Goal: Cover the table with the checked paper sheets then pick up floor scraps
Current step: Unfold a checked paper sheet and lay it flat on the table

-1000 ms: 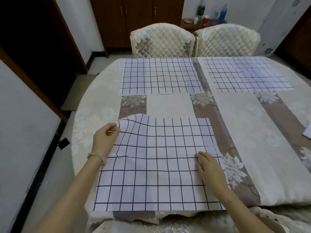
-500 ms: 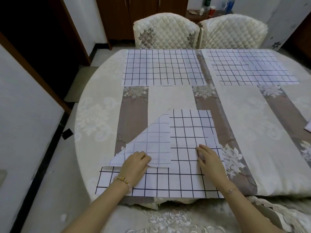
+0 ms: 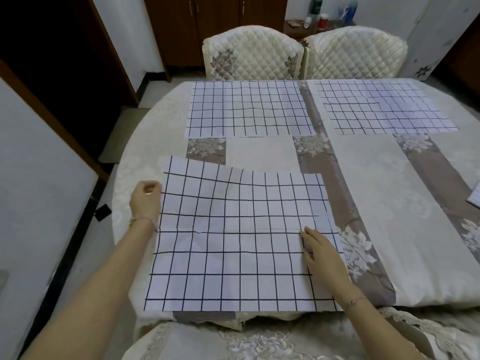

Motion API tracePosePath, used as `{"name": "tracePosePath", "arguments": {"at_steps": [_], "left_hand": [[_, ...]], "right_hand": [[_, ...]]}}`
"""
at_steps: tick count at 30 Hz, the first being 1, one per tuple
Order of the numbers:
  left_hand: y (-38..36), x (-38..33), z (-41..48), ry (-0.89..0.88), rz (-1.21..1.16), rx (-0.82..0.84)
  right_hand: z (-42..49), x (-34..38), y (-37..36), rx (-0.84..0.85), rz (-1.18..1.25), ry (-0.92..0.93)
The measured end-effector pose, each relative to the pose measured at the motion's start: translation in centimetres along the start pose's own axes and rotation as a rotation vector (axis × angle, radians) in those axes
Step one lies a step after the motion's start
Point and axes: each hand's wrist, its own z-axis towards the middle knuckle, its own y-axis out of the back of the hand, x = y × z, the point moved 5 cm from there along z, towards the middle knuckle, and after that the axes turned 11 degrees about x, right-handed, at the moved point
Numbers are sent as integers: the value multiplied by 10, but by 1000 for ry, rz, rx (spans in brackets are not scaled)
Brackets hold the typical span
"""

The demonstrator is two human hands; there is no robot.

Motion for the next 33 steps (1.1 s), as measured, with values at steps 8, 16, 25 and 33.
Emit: {"name": "tracePosePath", "arguments": {"at_steps": [8, 16, 25, 33], "left_hand": [[-21, 6, -64, -693, 763, 209], [-93, 38, -114, -817, 1003, 646], [-137, 70, -166, -911, 1265, 904], [-128, 62, -167, -1010, 1175, 849]], "right_hand": [[1, 2, 2, -23, -34, 10], [9, -1, 16, -109, -65, 13], [32, -25, 31, 66, -187, 29], [29, -26, 23, 123, -245, -55]]}}
